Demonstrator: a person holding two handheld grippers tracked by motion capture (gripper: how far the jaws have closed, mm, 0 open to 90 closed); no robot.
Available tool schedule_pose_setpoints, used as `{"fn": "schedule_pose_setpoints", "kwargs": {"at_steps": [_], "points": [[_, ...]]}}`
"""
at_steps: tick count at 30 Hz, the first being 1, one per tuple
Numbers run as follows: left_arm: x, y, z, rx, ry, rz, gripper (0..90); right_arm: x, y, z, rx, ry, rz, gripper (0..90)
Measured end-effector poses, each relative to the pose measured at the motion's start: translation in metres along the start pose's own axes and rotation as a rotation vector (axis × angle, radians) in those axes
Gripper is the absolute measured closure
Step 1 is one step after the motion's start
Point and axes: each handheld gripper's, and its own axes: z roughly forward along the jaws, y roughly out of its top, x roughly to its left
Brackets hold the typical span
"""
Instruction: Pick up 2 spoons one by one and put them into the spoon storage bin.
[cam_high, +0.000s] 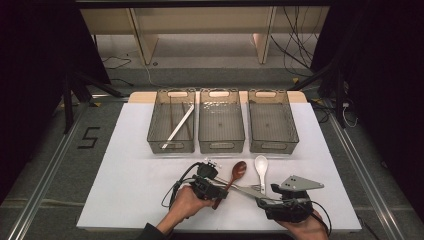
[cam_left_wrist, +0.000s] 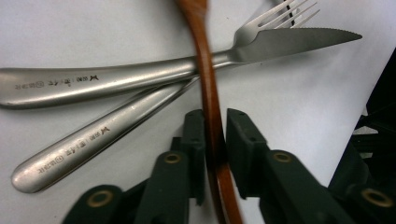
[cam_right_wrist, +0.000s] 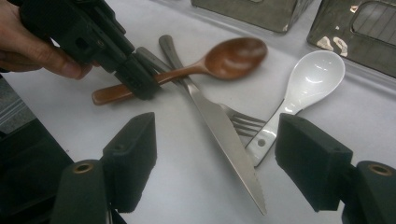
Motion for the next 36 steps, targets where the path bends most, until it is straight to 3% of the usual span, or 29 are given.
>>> {"fn": "schedule_pose_setpoints", "kwargs": {"at_steps": [17,36], "points": [[-0.003,0.001,-0.009,-0.029,0.032,0.050,83.9,0.000,0.000,-0.001,0.001,-0.002,0.004,30.1],[0.011,0.016,-0.050,-0.166,0.059,0.038,83.9,0.000,0.000,-0.001,-0.002,-0.004,0.004,30.0]]}}
